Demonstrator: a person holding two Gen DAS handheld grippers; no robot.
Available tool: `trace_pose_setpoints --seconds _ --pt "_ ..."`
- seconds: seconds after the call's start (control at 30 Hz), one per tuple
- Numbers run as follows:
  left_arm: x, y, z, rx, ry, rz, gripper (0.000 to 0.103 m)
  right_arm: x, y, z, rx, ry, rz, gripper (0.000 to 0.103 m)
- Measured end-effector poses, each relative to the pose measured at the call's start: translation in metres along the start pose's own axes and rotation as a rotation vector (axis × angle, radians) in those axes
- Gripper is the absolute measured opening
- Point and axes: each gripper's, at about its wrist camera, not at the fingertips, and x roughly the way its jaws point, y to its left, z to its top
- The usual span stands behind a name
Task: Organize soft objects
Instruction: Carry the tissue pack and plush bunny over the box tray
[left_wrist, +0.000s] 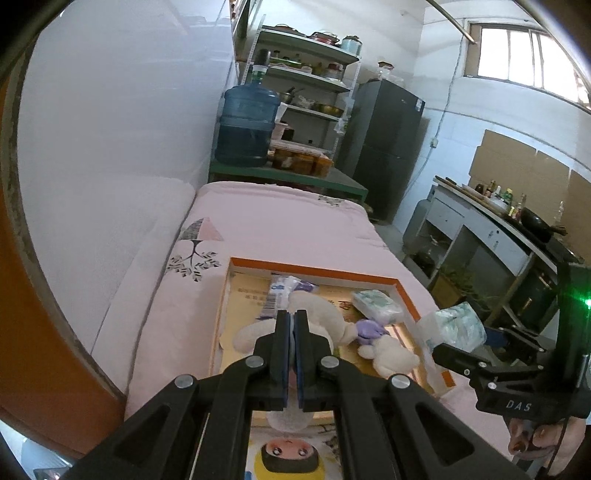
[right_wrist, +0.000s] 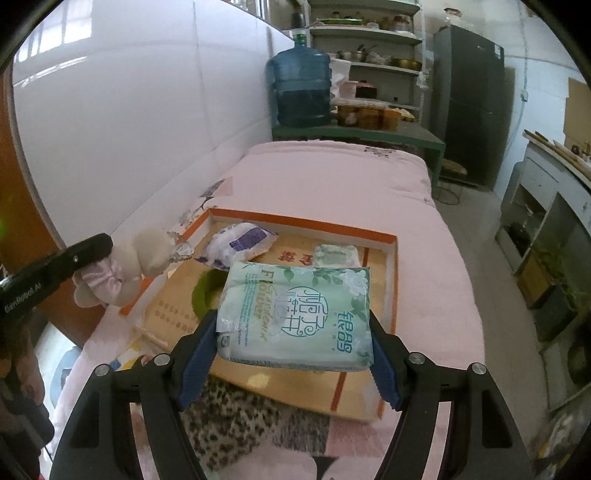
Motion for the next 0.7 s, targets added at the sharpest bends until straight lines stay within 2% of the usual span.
trace_pose_setpoints --seconds 0.37,0.7 --pt "0.029 0.018 0.0 -0.02 0.029 0.044 0.002 0.044 0.009 0.022 -0.022 0.033 0.034 0.075" --pt "0.054 0.024 -0.005 -0.038 0.059 0.081 0.002 0.08 0.011 0.029 -0.034 0.074 0.043 0.075"
